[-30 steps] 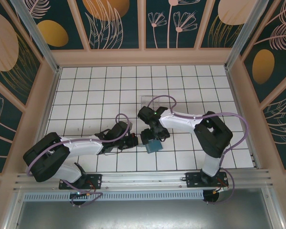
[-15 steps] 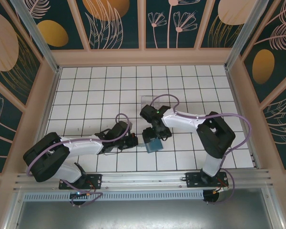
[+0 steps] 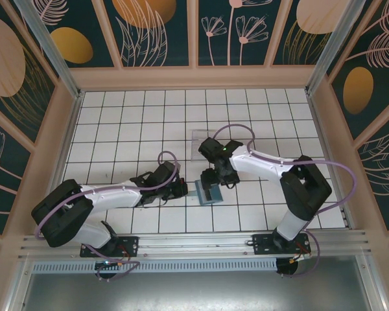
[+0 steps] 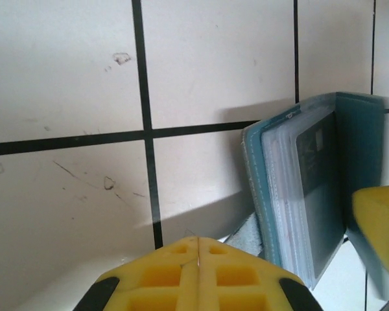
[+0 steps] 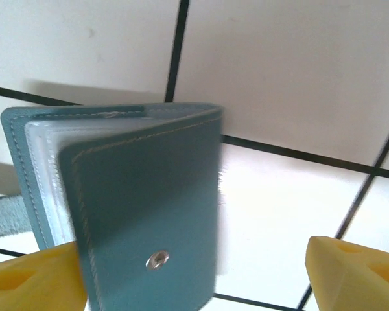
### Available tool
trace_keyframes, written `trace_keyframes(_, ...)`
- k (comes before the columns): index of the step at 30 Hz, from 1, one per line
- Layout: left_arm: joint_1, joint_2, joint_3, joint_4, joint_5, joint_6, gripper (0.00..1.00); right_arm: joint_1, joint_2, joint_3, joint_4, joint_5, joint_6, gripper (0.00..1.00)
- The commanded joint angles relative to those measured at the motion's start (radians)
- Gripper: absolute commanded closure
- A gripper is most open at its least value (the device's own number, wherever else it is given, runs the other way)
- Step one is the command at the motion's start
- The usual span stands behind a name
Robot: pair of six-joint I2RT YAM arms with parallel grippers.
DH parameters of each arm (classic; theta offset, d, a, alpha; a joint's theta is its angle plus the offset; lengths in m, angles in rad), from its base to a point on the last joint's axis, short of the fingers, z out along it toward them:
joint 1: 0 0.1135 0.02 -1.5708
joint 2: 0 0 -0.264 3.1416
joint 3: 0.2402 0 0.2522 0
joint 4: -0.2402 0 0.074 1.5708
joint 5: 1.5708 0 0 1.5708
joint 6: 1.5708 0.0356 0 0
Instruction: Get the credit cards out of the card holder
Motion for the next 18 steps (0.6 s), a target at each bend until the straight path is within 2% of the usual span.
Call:
trace_keyframes(1, 0.009, -0.007, 0.034, -0.107, -0.059, 0.045, 0.95, -0.027, -0.046, -0.028, -0.061, 0.051, -0.002, 0.18)
trace_keyframes(8, 0.016, -0.007, 0.065, -0.180, -0.080, 0.078, 0.95, -0.087, -0.105, -0.068, -0.049, 0.038, -0.013, 0.27)
trace_keyframes(11, 0.018, 0.002, 0.077, -0.193, -0.080, 0.089, 0.95, -0.113, -0.128, -0.107, 0.002, -0.020, -0.018, 0.35)
trace_keyframes(18, 0.018, 0.044, 0.106, -0.198, -0.080, 0.097, 0.95, -0.142, -0.131, -0.208, 0.187, -0.174, -0.007, 0.62)
